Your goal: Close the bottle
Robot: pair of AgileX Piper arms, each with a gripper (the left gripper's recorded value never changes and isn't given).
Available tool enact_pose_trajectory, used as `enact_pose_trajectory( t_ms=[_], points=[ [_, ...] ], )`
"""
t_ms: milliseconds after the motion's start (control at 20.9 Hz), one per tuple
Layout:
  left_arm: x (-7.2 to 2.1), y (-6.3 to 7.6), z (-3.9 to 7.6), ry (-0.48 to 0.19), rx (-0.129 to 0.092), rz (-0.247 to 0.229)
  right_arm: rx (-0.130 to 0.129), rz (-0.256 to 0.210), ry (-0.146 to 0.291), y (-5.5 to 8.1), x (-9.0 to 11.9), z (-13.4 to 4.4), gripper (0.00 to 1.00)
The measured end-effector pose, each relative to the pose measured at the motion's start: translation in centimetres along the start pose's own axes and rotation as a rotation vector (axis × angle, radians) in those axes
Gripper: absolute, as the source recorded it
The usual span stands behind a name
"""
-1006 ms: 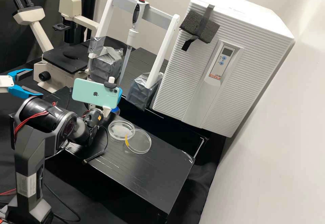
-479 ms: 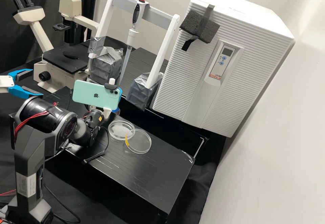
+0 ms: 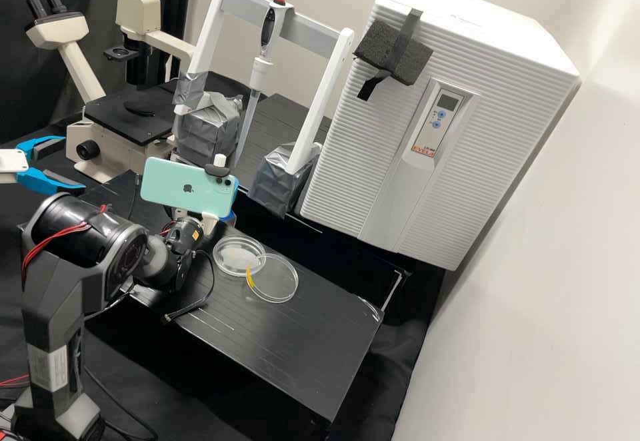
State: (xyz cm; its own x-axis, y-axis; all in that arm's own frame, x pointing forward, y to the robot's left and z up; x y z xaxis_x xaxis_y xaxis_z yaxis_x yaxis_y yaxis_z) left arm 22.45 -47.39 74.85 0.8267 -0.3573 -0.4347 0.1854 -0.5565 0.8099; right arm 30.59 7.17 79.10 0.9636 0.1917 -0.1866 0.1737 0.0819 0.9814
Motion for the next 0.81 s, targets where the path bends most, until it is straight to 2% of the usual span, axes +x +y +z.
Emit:
enact_pose_trajectory(
  t_ms=[240, 671, 815],
  points=[
    [0.01, 0.0, 0.03, -0.001, 0.0, 0.0, 0.015, -0.004, -0.005, -0.03, -0.01, 0.03, 0.0],
    [0.07, 0.05, 0.0, 0.007, -0.005, 0.006, 0.012, -0.001, -0.009, 0.12, -0.04, 0.21, 0.0],
    [0.07, 0.06, -0.01, 0.008, -0.005, 0.006, 0.016, -0.005, -0.027, 0.13, -0.19, 0.58, 0.0]
  ],
)
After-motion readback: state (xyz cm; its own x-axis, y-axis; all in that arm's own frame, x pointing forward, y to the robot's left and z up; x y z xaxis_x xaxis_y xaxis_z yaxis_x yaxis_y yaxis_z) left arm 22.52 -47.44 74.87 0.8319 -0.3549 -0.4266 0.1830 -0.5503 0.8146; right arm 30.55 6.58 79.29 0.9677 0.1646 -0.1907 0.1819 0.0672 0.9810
